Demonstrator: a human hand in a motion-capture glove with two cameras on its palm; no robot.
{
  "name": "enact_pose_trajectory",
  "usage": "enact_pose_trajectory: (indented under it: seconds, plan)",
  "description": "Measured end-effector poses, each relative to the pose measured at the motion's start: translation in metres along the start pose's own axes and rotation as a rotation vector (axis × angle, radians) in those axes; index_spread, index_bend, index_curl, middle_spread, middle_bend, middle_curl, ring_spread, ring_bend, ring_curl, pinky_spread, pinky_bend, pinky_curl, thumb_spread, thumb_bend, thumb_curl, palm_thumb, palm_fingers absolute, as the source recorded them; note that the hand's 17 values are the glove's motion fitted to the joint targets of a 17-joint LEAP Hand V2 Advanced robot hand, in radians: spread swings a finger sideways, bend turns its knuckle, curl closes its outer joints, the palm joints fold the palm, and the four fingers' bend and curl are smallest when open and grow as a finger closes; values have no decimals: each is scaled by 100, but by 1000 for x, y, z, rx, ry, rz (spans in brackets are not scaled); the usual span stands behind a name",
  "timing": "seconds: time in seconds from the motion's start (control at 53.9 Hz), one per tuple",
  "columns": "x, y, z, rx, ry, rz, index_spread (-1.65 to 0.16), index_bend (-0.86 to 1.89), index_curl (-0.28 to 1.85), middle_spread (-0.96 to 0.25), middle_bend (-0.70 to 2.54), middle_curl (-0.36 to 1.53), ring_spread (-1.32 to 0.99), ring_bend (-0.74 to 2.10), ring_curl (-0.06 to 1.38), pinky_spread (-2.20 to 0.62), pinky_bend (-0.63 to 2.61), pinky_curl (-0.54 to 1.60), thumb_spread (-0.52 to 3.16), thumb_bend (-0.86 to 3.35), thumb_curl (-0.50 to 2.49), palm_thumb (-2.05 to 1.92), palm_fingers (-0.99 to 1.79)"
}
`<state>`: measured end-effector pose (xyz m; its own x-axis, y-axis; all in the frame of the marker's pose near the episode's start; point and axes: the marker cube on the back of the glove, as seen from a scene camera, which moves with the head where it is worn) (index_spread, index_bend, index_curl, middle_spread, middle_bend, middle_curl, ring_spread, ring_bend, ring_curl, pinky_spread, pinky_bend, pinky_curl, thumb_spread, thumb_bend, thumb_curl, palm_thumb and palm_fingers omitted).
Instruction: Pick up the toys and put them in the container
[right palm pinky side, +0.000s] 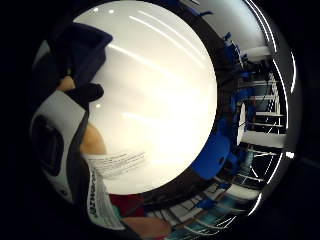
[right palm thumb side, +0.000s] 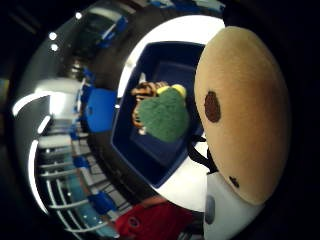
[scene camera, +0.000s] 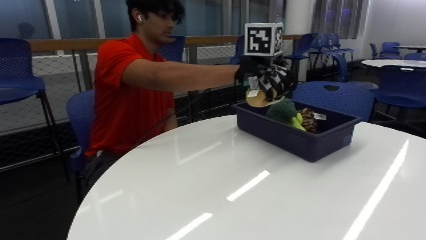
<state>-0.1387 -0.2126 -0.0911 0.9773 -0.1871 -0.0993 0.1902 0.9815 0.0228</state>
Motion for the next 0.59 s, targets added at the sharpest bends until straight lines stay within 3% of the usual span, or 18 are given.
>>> enact_pose_trajectory:
  seconds: [0.204, 0.315, 0.408, 0.594]
  plan:
    - [-54, -10, -20, 39, 18, -99, -47, 17, 56, -50, 51, 69, -58, 86, 56, -44, 100, 43, 54, 7, 99, 70, 91]
    - [-88, -7, -20, 34, 12, -364, -48, 17, 59, -51, 50, 72, -58, 86, 57, -44, 101, 43, 54, 5, 102, 69, 89]
    - [-121, -14, -20, 20, -28, -244, -49, 17, 62, -51, 49, 74, -58, 85, 58, -44, 102, 44, 54, 4, 103, 68, 86]
    - [-143, -28, -17, 56, 59, -186, -50, 16, 67, -52, 48, 78, -59, 85, 59, -43, 103, 44, 56, 2, 107, 67, 83]
